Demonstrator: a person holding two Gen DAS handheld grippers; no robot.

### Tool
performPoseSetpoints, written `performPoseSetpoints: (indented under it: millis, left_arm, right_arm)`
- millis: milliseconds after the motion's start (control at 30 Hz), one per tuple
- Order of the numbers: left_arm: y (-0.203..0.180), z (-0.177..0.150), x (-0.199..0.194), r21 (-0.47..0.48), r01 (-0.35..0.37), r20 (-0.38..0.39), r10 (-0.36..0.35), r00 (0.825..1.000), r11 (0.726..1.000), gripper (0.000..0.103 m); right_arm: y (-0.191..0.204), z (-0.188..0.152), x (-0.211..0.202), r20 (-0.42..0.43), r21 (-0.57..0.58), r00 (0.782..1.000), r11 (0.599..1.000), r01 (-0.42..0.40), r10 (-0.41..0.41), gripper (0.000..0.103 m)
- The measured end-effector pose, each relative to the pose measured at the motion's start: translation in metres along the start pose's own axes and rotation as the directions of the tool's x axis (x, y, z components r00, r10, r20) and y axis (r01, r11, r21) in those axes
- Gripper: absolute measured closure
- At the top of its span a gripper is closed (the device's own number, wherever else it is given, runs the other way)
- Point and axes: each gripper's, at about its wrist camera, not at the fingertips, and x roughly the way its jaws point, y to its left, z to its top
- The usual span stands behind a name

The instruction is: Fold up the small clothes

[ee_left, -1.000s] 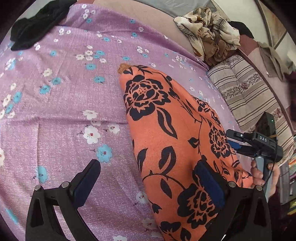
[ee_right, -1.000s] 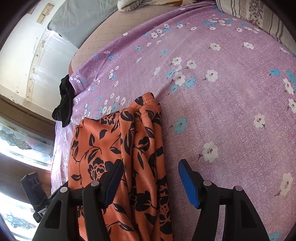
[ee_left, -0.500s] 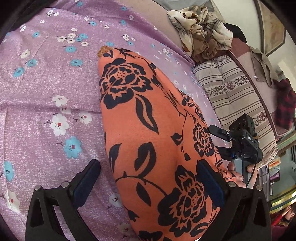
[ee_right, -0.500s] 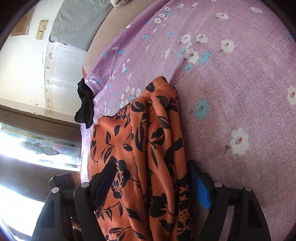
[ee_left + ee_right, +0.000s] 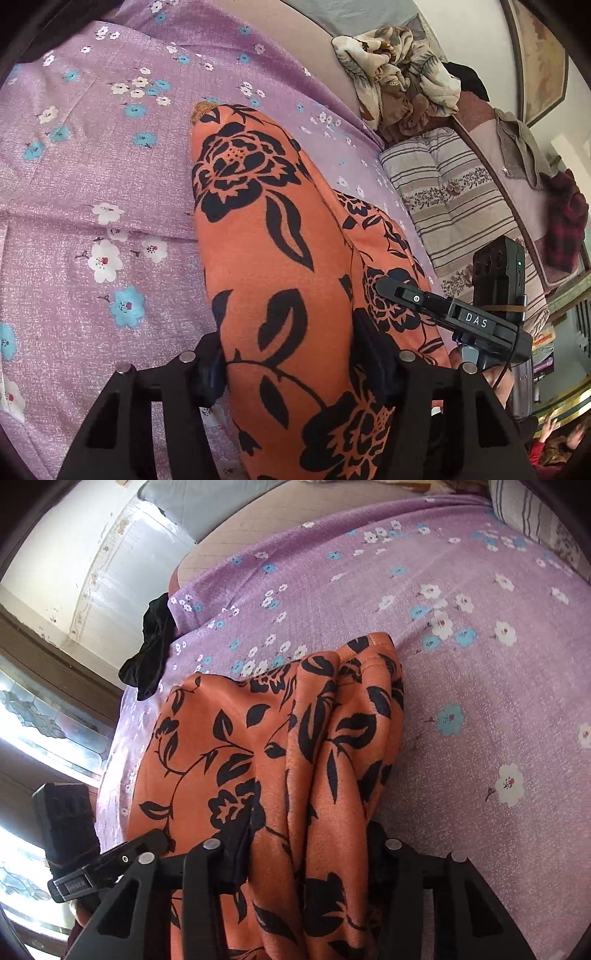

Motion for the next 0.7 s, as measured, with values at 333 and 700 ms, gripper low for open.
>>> performPoseSetpoints:
  millis: [333, 700]
  left_arm:
    - [-0.019, 0.014, -0.049, 0.092, -0.079, 0.111, 0.068, 0.991, 0.993, 0.044]
    - [0.012, 0.022, -0.111, 0.019, -0.154, 0.232, 0.145, 0.962, 0.988, 0.044]
  right_arm:
    - [0.065, 0.006, -0.022, 0.152, -0.137, 0.988, 0.991, 0.000, 0.021, 0.062]
    - [0.124, 0.007, 0.000, 0.192, -0.171, 0.970, 0.978, -0.119, 0.151, 0.062]
